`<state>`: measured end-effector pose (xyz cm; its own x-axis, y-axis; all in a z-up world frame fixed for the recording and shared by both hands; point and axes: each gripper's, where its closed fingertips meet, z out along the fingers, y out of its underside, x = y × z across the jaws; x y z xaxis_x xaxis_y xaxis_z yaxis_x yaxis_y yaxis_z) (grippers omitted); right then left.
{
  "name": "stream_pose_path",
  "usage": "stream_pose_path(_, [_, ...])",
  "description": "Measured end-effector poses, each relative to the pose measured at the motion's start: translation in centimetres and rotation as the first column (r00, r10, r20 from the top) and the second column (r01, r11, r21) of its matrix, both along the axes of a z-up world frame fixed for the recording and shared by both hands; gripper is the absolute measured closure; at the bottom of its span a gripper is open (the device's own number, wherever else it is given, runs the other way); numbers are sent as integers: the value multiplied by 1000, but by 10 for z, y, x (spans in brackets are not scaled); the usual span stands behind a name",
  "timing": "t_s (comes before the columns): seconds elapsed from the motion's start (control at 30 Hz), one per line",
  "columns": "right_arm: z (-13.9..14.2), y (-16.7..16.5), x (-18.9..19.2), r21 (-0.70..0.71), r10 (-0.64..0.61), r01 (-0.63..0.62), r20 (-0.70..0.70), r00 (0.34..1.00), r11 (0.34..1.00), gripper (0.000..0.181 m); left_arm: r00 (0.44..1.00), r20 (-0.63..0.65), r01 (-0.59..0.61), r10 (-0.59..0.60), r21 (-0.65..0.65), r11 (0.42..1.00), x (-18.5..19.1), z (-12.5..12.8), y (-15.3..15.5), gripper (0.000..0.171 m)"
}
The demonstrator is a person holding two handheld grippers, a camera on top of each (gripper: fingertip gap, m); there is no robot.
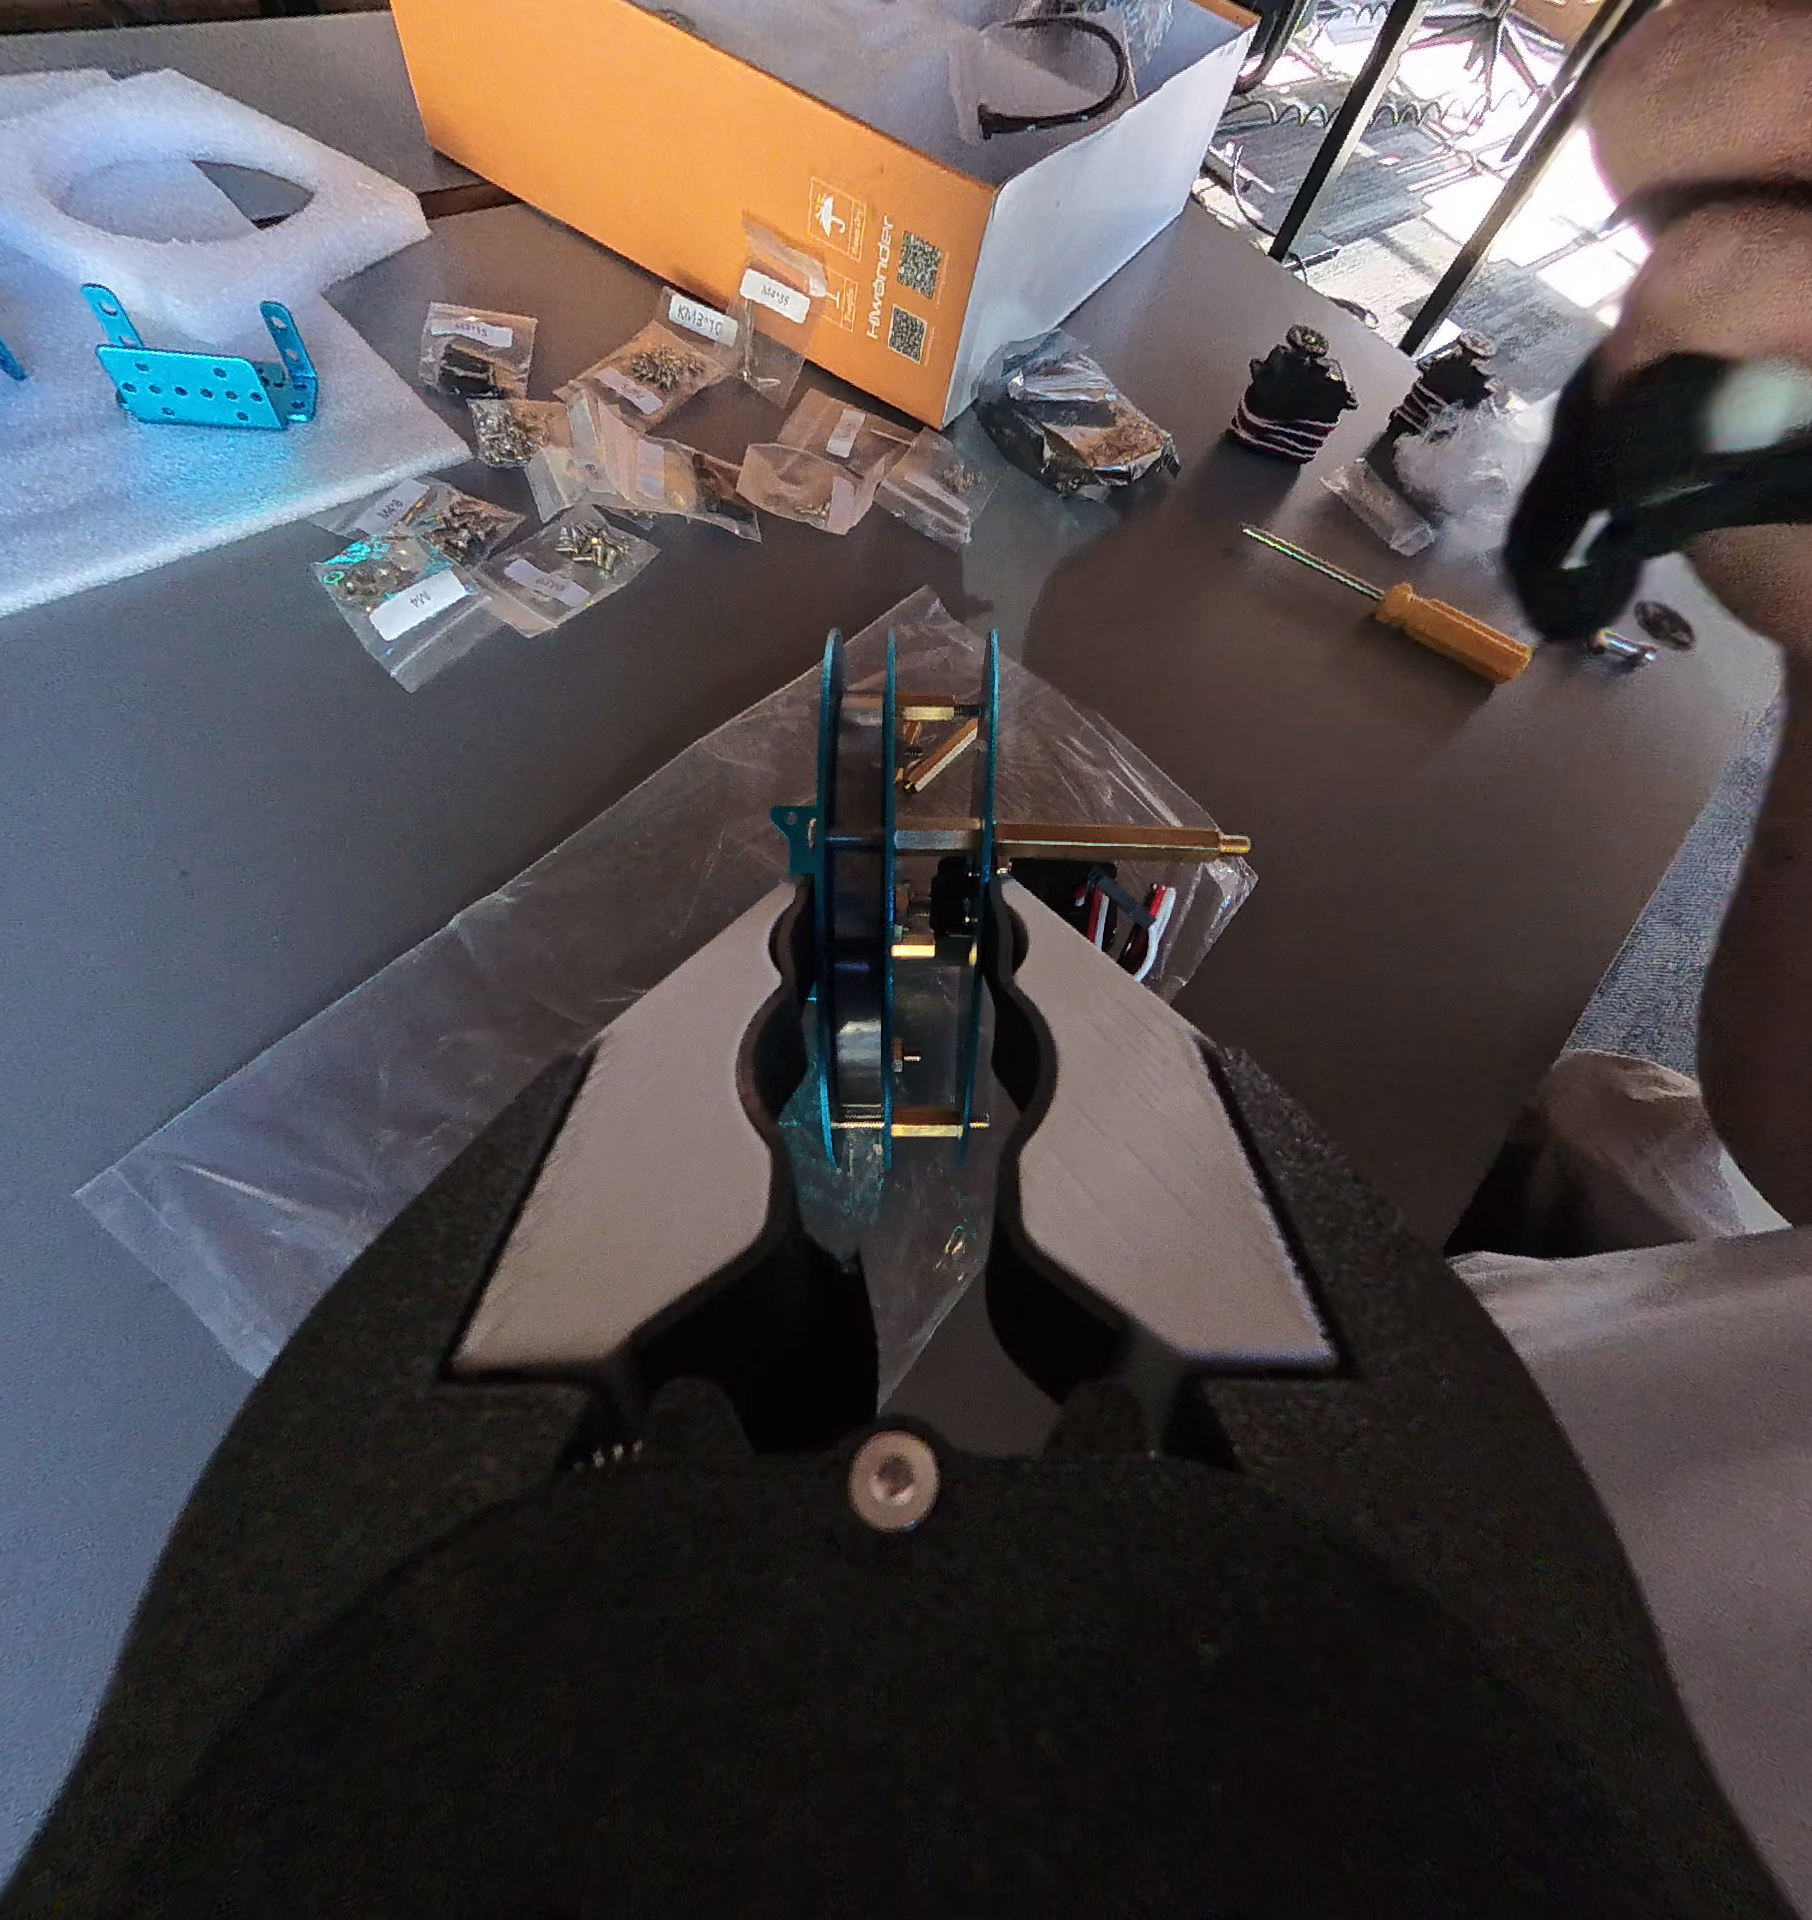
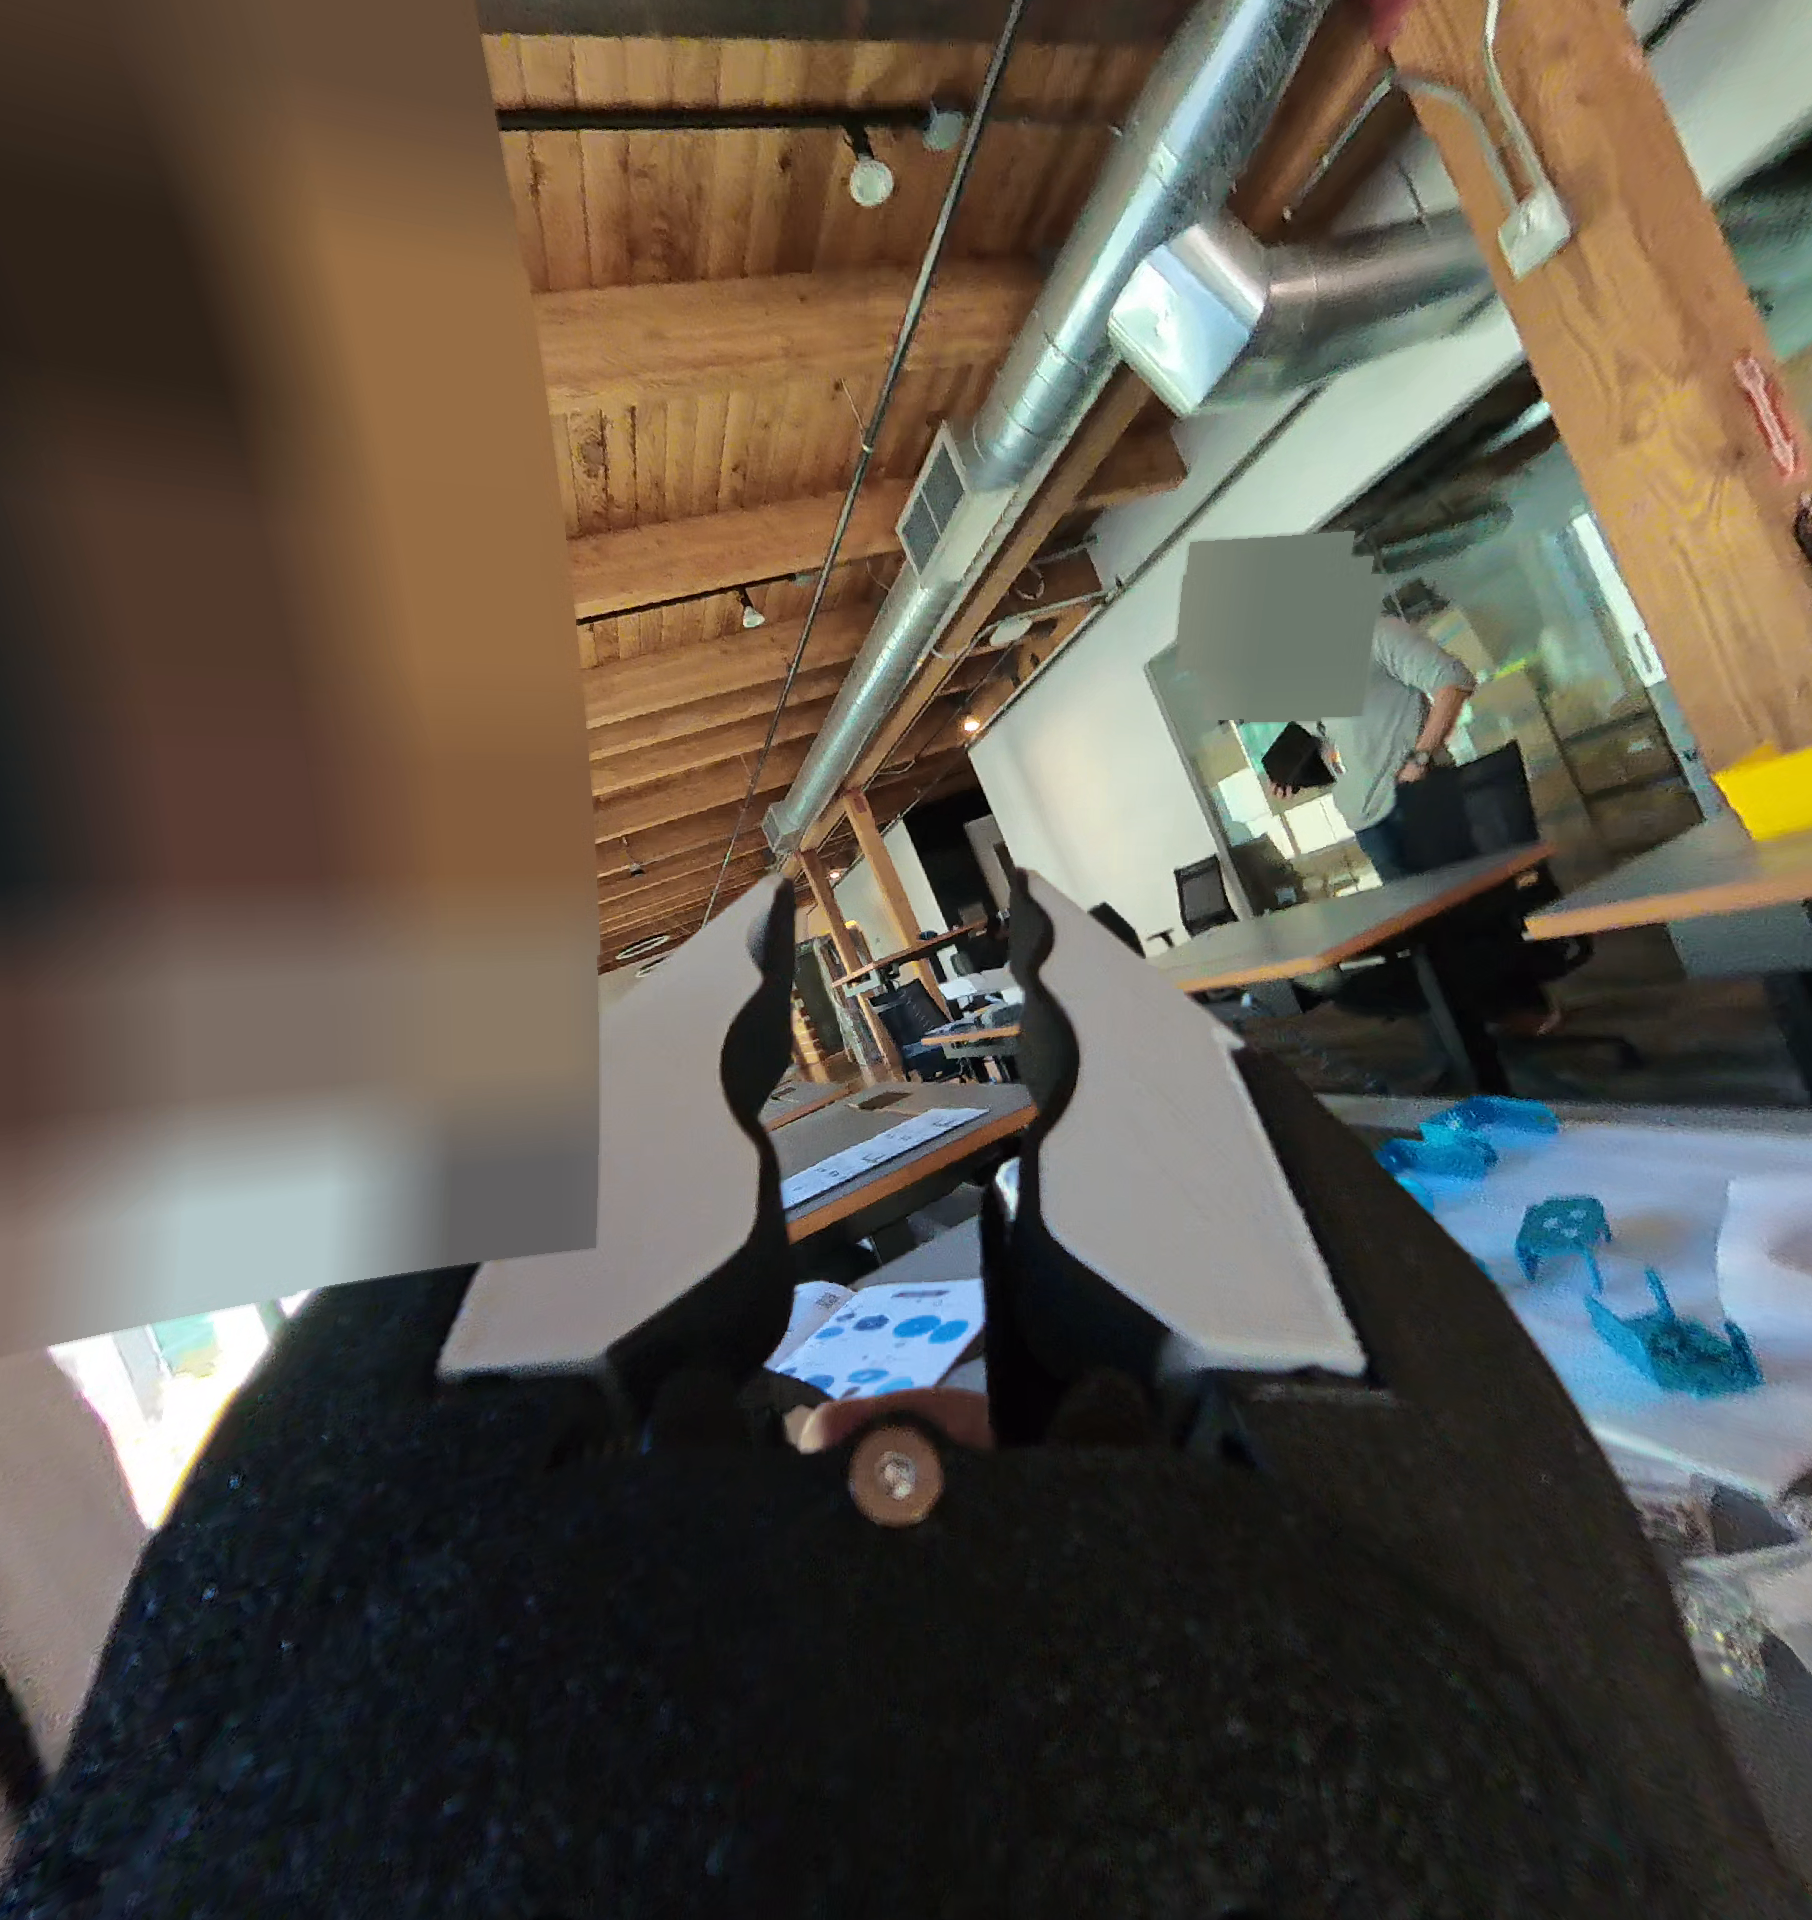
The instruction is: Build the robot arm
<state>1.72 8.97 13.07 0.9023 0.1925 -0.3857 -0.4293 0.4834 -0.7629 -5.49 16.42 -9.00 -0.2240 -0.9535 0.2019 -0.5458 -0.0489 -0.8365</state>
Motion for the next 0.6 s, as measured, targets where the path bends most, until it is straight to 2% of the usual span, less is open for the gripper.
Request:
stream_pose_path(0.03, [-8,7,8,-16,-6,6,-14,1000,1000,143,1000,-1,1,-1,2,1000,0,0,0,141])
stream_pose_path(0.17, [-32,50,36,-119,-4,6,20,1000,993,144,1000,-3,6,-6,4,1000,1,0,-1,141])
stream_pose_path(0.3, [-26,103,42,-233,162,-142,68,984,962,137,1000,-6,25,-25,13,1000,3,1,-1,141])
stream_pose_path(0.4, [1,131,51,-252,191,-156,121,974,955,138,999,-5,37,-37,13,999,4,1,-2,141])
stream_pose_path(0.6, [82,176,42,-252,237,-184,202,950,950,137,998,-12,59,-59,29,998,7,1,-3,141])
